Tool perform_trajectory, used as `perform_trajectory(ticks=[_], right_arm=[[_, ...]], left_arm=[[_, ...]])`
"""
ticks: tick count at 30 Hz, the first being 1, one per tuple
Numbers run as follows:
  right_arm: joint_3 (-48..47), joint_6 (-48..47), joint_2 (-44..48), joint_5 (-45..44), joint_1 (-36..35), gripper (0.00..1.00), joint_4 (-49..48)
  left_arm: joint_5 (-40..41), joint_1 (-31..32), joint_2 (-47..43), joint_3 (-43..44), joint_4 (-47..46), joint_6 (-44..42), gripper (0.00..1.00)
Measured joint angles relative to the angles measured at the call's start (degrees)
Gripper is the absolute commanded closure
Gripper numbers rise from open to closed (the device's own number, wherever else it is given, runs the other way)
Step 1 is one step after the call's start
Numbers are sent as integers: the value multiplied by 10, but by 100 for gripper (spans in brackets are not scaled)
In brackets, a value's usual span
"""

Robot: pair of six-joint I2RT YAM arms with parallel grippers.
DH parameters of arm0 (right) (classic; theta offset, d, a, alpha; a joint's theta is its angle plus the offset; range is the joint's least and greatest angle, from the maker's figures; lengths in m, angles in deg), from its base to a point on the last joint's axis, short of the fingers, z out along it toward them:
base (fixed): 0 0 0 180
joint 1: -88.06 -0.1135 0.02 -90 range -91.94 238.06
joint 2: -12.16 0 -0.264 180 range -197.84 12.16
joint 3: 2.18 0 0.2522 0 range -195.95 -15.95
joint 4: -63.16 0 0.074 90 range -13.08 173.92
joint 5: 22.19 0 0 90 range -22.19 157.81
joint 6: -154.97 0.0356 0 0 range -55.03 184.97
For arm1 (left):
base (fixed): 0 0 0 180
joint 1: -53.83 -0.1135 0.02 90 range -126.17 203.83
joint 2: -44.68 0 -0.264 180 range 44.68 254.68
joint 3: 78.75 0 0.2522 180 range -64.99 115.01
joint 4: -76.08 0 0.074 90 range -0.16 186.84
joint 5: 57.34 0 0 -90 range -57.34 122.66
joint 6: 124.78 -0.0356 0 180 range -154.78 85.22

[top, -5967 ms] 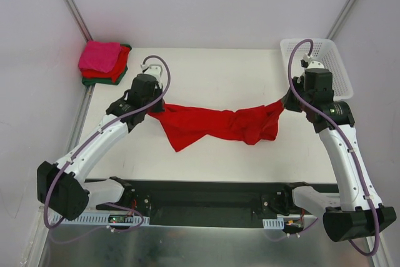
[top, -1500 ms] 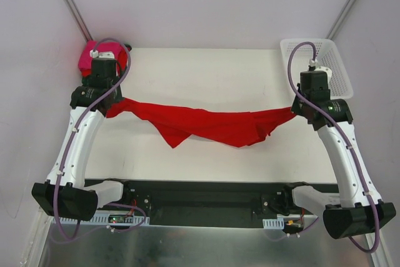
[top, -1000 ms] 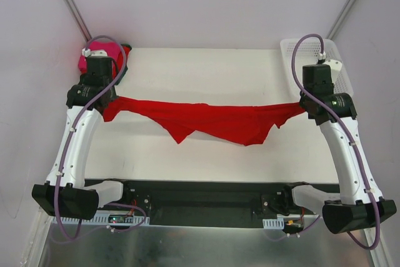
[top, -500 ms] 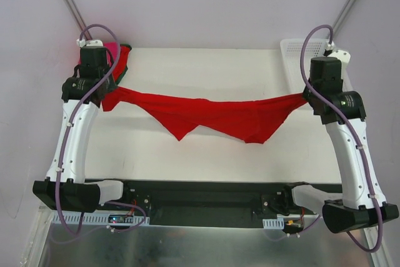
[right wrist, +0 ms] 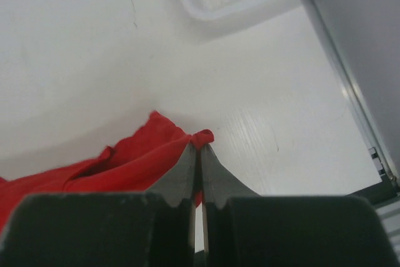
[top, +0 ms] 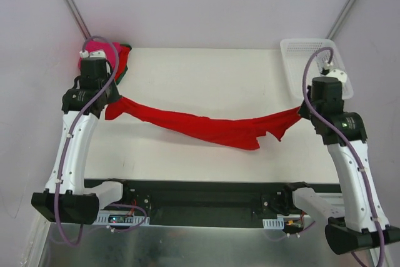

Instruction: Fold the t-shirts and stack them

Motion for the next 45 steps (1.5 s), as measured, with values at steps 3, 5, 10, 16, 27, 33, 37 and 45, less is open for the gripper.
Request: perform_trajectory(ticks=[3,5,10,16,27,33,37,45], right_arm=[[63,19,-28,27,-8,99,-2],[111,30,-41,43,-21,99,-2],[173,49,-42,60,-62,99,17],[175,74,-52,57,-127,70,31],[178,87,-121,4,-207,37,18],[178,62,-145,17,-206,37,-59],[179,48,-174,82,-194,38,-127],[208,45,-234,233,-159,41,-244]], left_arm=[[-16,0,19,-27,-2,3,100],[-21,0,23,-50,-1,3,100],[-42,0,23,-85,-2,5,100],[-56,0,23,-112,-5,7,100],[-58,0,22,-128,-10,7,100],[-58,0,20,-129,-10,7,100],[-58,0,13,-136,-14,7,100],[-58,0,0,-142,-18,7,100]])
